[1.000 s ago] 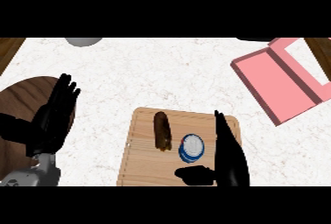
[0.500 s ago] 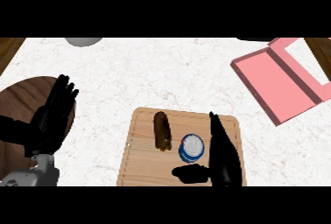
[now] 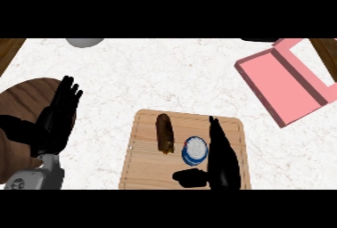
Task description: Pick the can from the cutting board and place it in the cardboard box
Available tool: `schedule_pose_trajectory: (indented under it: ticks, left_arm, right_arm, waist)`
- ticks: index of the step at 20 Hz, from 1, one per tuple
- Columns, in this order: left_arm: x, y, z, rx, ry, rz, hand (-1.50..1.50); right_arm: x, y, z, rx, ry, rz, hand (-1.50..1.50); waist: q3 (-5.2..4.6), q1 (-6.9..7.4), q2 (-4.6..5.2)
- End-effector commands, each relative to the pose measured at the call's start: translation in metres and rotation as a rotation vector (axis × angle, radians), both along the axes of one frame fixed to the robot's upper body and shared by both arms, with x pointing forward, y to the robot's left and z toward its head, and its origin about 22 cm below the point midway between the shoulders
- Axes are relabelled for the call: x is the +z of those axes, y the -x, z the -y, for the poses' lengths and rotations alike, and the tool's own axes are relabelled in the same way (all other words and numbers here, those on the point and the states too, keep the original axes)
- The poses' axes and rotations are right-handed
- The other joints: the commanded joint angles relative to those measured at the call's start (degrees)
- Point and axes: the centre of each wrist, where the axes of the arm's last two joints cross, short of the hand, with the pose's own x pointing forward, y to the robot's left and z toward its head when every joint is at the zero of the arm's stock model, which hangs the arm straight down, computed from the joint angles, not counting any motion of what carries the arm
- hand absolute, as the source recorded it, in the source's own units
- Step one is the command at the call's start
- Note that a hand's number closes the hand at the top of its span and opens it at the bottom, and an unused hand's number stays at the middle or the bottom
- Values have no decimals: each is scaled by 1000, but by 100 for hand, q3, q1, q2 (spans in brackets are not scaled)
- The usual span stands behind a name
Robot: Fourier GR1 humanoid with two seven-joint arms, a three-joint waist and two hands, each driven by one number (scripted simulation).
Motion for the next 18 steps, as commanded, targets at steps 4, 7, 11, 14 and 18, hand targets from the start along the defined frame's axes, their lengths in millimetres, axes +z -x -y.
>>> schedule_pose_trajectory:
  ticks: [4,7,11,14,18]
  left_arm:
    - [-2,19,-1,-1,15,-12,0]
    - [16,4,0,-14,-14,-7,0]
    - [18,-2,8,-2,-11,6,0]
    - [-5,6,9,0,9,-2,0]
    - [16,-4,14,-53,2,4,0]
  right_arm:
    - [-7,-6,-7,5,82,-19,150]
    - [11,-8,-2,-16,116,11,150]
    - [6,-8,-12,-38,152,35,150]
    - [-1,-14,-24,104,263,114,150]
    - [-1,-13,-48,598,466,197,150]
  waist:
    - [0,19,-3]
    - [0,-1,-5]
    - [0,1,-4]
    - [-2,26,4]
    - [-7,328,46]
